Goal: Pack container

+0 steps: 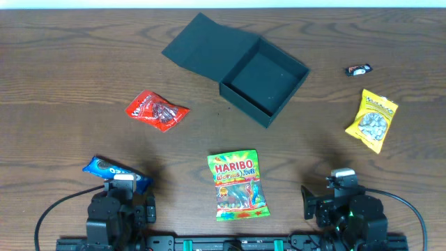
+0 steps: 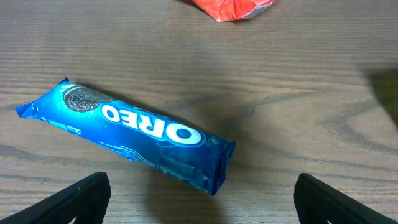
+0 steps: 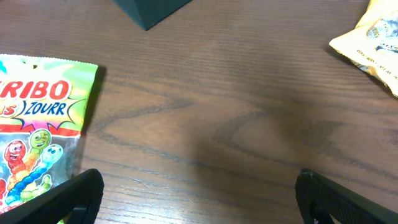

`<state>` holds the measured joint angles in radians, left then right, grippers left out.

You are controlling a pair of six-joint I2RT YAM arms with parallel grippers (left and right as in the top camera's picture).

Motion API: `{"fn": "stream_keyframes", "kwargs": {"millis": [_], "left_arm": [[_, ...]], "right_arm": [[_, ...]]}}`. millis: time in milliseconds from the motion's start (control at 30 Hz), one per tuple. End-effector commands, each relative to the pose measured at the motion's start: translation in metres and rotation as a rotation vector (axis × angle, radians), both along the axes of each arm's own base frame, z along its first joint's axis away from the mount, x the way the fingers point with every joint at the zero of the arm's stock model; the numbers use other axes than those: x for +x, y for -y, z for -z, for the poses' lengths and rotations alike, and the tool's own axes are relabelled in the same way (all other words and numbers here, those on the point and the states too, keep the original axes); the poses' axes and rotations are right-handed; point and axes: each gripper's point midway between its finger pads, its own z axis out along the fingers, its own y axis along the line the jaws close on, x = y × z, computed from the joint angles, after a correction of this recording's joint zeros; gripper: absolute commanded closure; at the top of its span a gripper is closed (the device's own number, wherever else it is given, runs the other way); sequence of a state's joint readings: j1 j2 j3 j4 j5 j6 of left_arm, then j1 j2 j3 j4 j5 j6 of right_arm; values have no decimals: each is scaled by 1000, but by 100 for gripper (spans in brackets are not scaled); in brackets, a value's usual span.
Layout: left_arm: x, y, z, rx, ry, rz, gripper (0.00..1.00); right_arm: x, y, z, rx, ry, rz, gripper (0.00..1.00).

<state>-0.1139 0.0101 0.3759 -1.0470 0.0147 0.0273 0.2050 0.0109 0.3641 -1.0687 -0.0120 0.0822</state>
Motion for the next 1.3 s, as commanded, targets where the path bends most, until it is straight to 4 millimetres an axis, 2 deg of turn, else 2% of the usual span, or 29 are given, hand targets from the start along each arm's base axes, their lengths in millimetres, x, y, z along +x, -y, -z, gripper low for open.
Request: {"fn": "stream_keyframes", "kwargs": {"millis": [0, 933, 1000, 1067, 1133, 1267], "left_arm": [[-4, -3, 15, 25, -45, -1, 5], [-4, -3, 15, 25, -45, -1, 5], [-4, -3, 15, 26, -45, -1, 5], [-4, -3, 15, 25, -45, -1, 5], [-4, -3, 15, 26, -45, -1, 5], [-4, -3, 15, 25, -45, -1, 5]], "right_arm": [[-1, -1, 3, -3, -6, -10, 1], [-1, -1, 3, -4, -6, -10, 1], [1, 5, 2, -26, 3, 15, 1], [6, 8, -3, -37, 34, 33, 1], [13, 2, -13, 1, 79, 24, 1], [29, -4, -40, 84, 196, 42, 1]]}}
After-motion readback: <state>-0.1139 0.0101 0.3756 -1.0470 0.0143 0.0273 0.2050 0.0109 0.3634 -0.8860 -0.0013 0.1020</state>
